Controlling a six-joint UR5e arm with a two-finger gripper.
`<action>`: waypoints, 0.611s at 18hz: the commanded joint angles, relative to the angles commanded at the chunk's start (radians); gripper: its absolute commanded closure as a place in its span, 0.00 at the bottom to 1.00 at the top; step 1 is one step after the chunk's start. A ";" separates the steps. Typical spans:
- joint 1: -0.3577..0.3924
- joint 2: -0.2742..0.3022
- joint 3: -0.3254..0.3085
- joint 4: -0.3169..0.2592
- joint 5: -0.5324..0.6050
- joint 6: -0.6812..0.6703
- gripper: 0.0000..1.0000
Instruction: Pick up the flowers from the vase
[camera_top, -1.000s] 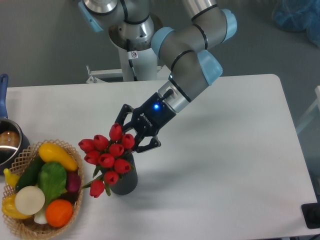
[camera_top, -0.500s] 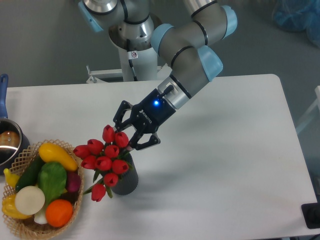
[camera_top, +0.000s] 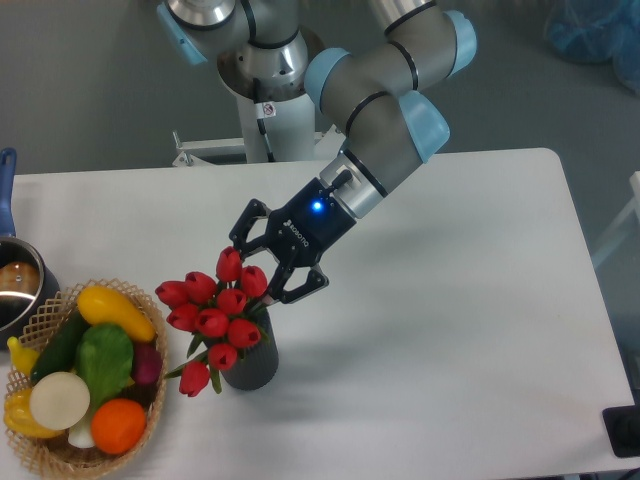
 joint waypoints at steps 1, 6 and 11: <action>0.002 0.000 0.002 -0.002 0.000 -0.002 0.07; 0.028 0.000 0.003 0.000 0.002 0.000 0.00; 0.032 0.000 0.003 -0.002 0.002 0.000 0.00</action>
